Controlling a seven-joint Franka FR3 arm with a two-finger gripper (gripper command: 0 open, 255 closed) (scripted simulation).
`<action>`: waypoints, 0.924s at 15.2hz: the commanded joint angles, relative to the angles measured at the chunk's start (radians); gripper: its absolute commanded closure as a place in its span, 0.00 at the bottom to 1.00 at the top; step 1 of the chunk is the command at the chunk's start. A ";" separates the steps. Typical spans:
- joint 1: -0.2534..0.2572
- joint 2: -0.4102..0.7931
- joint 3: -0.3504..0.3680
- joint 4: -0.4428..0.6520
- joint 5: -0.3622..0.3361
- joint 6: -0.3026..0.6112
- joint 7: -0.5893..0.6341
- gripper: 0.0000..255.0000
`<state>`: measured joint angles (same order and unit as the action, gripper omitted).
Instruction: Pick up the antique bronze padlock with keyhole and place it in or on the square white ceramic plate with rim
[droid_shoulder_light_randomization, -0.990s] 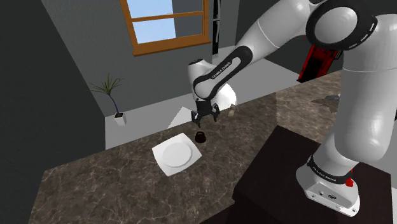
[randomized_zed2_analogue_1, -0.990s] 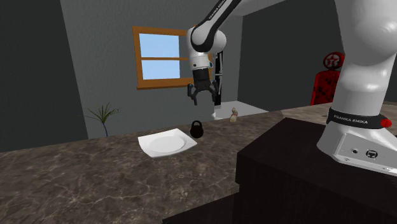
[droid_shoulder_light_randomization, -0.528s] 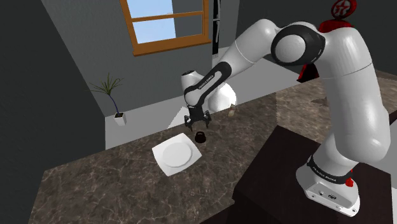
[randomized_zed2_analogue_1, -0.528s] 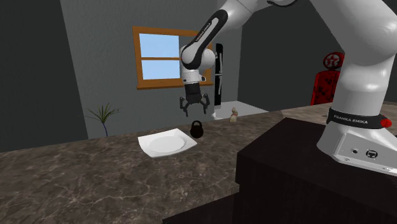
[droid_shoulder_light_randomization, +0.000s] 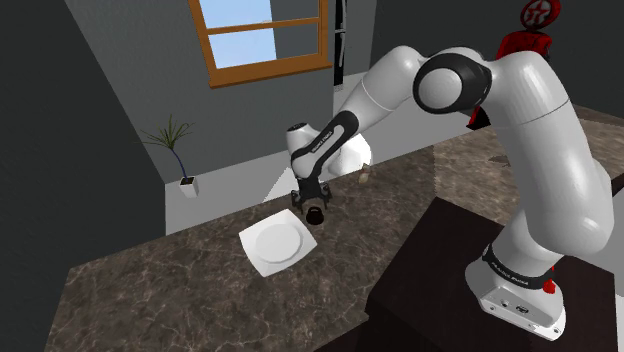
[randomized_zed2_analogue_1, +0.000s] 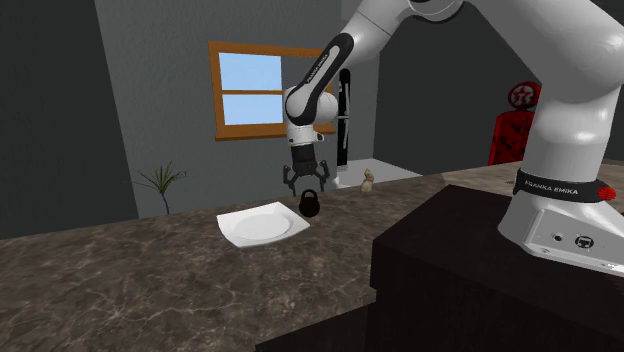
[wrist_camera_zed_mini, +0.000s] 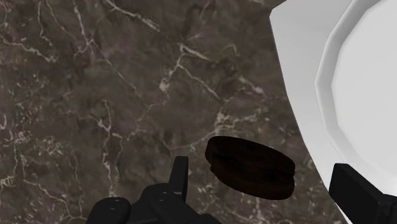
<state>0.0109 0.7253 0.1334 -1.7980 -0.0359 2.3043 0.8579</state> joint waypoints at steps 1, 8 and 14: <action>0.001 0.007 -0.001 0.002 -0.001 0.006 0.000 0.00; 0.001 0.007 -0.001 0.001 -0.001 0.006 0.000 1.00; 0.001 0.007 -0.001 0.002 -0.001 0.006 0.000 1.00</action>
<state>0.0116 0.7323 0.1328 -1.7959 -0.0365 2.3106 0.8583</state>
